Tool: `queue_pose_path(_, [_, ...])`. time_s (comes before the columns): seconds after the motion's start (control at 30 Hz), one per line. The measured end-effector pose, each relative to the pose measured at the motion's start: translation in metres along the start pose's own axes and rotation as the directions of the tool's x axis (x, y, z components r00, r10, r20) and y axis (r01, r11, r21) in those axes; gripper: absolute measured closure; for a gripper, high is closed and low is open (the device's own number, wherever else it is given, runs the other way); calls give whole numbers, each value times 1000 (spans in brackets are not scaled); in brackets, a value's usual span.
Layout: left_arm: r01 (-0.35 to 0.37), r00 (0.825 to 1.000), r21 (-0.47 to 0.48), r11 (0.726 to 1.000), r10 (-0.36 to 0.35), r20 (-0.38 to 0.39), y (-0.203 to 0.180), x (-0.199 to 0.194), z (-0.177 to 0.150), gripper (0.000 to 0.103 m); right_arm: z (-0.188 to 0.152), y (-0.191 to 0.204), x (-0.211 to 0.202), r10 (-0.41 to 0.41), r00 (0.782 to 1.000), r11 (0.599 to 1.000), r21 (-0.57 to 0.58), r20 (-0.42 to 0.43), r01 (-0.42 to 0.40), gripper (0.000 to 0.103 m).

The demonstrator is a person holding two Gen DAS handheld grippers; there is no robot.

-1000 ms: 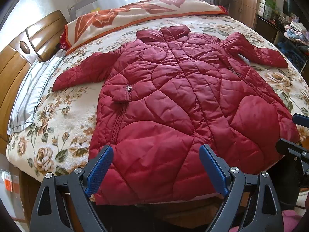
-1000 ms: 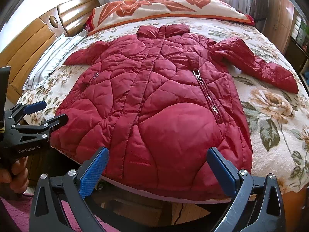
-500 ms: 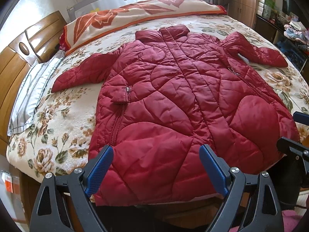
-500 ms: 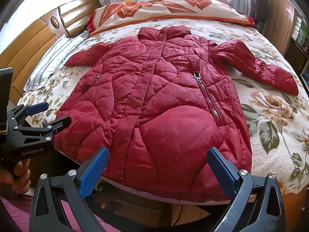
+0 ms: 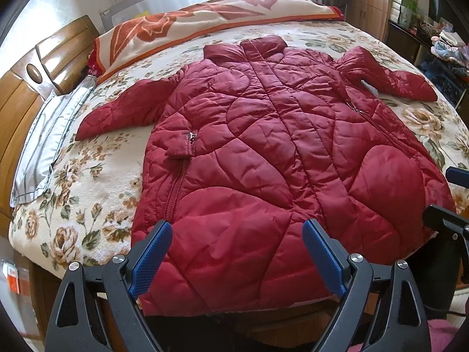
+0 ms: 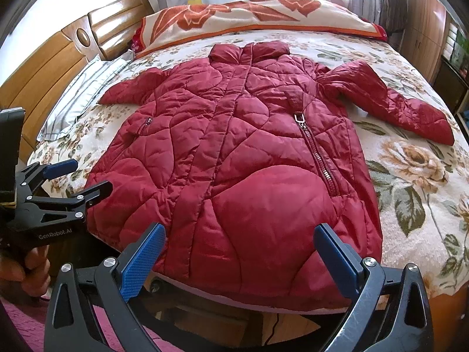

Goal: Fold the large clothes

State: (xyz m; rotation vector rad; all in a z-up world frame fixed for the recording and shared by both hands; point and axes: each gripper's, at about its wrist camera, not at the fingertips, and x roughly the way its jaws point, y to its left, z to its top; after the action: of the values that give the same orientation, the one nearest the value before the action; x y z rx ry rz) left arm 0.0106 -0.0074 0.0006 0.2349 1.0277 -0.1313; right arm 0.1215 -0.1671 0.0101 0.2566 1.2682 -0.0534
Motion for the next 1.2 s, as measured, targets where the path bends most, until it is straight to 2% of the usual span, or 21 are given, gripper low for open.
queue_pose_path(0.23, [-10, 999, 14, 1000, 10, -34, -2, 8, 4, 12, 2, -3, 1, 5, 1000, 1000, 7, 7, -6, 1])
queue_pose_path(0.7, [32, 998, -42, 999, -34, -43, 11, 39, 28, 11, 21, -39, 12, -8, 999, 997, 78, 33, 6, 1])
queue_pose_path(1.03, [19, 999, -59, 998, -22, -43, 14, 61, 49, 10, 36, -85, 18, -47, 997, 987, 158, 55, 38, 1])
queue_pose_path(1.2, [30, 999, -90, 995, -34, -43, 18, 72, 60, 10, 48, -131, 19, -73, 993, 972, 229, 89, 51, 1])
